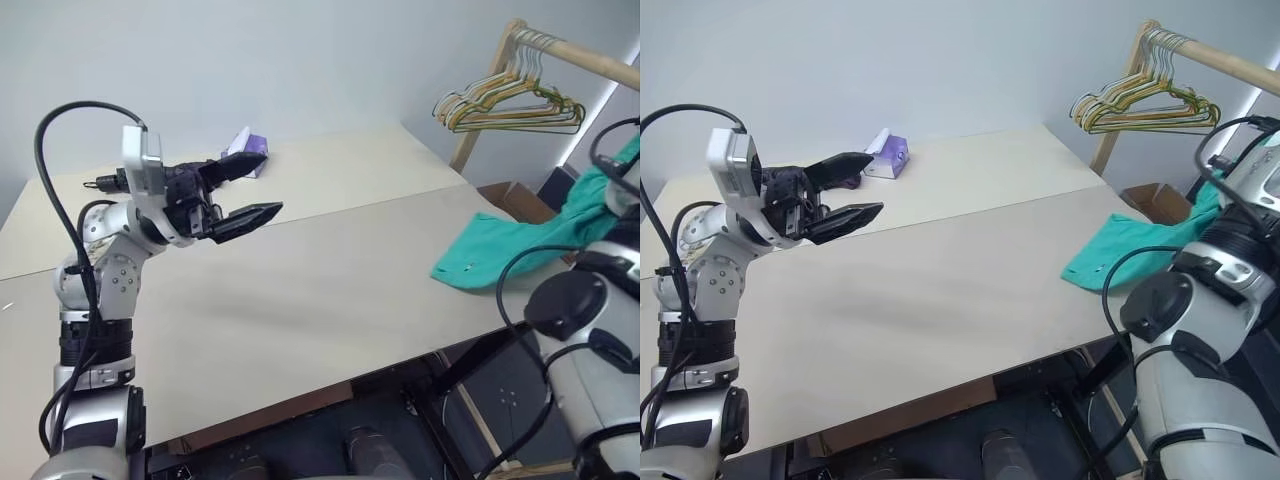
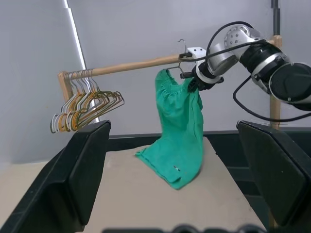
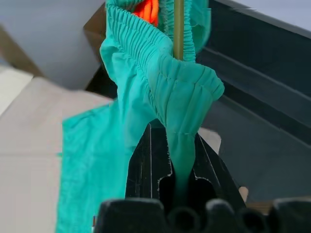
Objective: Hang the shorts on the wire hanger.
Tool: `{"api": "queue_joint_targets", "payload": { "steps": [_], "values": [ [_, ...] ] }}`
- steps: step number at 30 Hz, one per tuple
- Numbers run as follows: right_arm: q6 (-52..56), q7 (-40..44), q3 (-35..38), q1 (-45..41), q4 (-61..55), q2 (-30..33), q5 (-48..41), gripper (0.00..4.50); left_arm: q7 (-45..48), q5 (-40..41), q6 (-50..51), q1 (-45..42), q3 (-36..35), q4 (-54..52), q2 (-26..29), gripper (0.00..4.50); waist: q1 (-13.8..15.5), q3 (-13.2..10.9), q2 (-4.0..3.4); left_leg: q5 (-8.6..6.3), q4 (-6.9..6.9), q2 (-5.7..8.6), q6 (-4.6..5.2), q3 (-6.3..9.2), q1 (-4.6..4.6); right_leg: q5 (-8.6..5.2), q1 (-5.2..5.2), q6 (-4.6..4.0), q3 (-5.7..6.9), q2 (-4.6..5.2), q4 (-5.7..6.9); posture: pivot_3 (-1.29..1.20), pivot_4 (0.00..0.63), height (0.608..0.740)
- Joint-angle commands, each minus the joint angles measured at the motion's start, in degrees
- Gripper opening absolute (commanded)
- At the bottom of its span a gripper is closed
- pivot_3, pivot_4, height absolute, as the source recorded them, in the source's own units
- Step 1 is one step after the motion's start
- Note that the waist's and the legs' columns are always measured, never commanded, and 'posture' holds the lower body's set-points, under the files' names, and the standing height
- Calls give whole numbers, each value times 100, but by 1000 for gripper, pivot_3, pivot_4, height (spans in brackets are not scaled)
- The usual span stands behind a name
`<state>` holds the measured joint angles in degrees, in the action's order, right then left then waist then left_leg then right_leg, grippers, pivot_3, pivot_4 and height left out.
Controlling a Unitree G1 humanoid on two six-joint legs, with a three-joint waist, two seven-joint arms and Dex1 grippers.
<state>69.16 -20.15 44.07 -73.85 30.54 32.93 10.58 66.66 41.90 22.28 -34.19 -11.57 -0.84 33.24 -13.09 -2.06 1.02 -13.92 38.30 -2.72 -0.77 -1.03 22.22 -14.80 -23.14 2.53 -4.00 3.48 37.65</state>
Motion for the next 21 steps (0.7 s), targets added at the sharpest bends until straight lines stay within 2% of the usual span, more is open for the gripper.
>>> {"api": "queue_joint_targets", "payload": {
  "steps": [1,6,11,21],
  "values": [
    [-952,-424,158,-571,899,430,-398,0,-162,92,-5,-9,-89,-312,-14,4485,-12,1,-9,0,-4,1,0,-1,-3,0,2,0,-2,0,-2,-141,0,740],
    [-1661,-765,392,-961,2236,1035,-986,0,-238,129,3,22,-74,-420,-40,4485,-14,-3,-17,0,-13,2,0,-6,-3,0,2,0,-6,0,-11,-136,0,740],
    [-2108,-974,421,-1110,3094,1482,-1509,0,-254,161,7,42,-64,-463,-38,4485,-14,-6,-24,0,-17,2,0,-11,-6,0,3,0,-10,0,-16,-135,0,740],
    [-2269,-1384,342,-887,3648,1706,-2249,0,-239,569,97,-6,-142,-605,-144,4485,-13,-9,-34,0,-21,2,0,-21,-12,-1,5,0,-19,-1,-17,-138,0,740]
  ]
}}
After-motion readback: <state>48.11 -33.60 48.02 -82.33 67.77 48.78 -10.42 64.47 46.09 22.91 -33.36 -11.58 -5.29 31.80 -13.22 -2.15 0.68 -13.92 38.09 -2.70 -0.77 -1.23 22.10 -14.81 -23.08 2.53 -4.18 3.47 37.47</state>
